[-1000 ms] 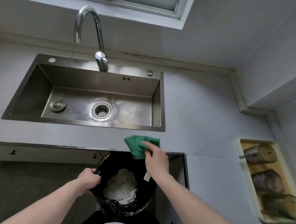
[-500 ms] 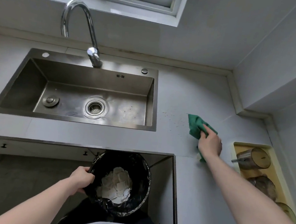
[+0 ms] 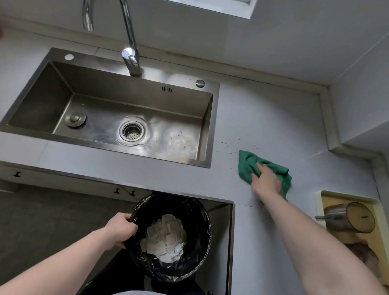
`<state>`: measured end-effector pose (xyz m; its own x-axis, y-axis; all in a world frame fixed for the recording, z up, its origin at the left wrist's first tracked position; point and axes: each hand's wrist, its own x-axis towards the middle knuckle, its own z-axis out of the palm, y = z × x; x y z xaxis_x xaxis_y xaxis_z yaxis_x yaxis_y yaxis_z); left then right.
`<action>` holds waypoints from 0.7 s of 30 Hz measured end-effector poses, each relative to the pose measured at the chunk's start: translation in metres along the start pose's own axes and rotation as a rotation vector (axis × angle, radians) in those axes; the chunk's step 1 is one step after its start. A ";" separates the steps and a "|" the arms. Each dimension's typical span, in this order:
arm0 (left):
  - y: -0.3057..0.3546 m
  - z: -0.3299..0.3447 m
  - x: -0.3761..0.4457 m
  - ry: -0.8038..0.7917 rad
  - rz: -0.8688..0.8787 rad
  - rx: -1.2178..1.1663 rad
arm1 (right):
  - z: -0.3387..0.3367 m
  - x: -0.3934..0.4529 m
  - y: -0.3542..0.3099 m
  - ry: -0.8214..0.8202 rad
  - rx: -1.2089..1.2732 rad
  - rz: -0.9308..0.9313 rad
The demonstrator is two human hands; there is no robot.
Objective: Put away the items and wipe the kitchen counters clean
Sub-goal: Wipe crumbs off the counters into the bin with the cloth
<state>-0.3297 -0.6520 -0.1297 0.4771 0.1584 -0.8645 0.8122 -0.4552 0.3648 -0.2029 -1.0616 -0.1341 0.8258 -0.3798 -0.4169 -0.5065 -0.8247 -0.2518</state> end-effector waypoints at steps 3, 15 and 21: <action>0.001 0.006 0.003 -0.003 0.002 0.006 | 0.010 -0.021 -0.005 0.011 -0.020 -0.068; 0.015 0.028 0.002 -0.052 0.018 0.066 | 0.063 -0.142 -0.054 -0.124 -0.051 -0.369; 0.021 0.032 0.004 -0.064 0.020 0.059 | 0.062 -0.176 -0.048 -0.224 0.088 -0.435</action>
<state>-0.3213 -0.6890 -0.1361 0.4691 0.0931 -0.8782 0.7803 -0.5093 0.3628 -0.3397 -0.9296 -0.1025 0.8965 0.0992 -0.4319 -0.1537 -0.8446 -0.5129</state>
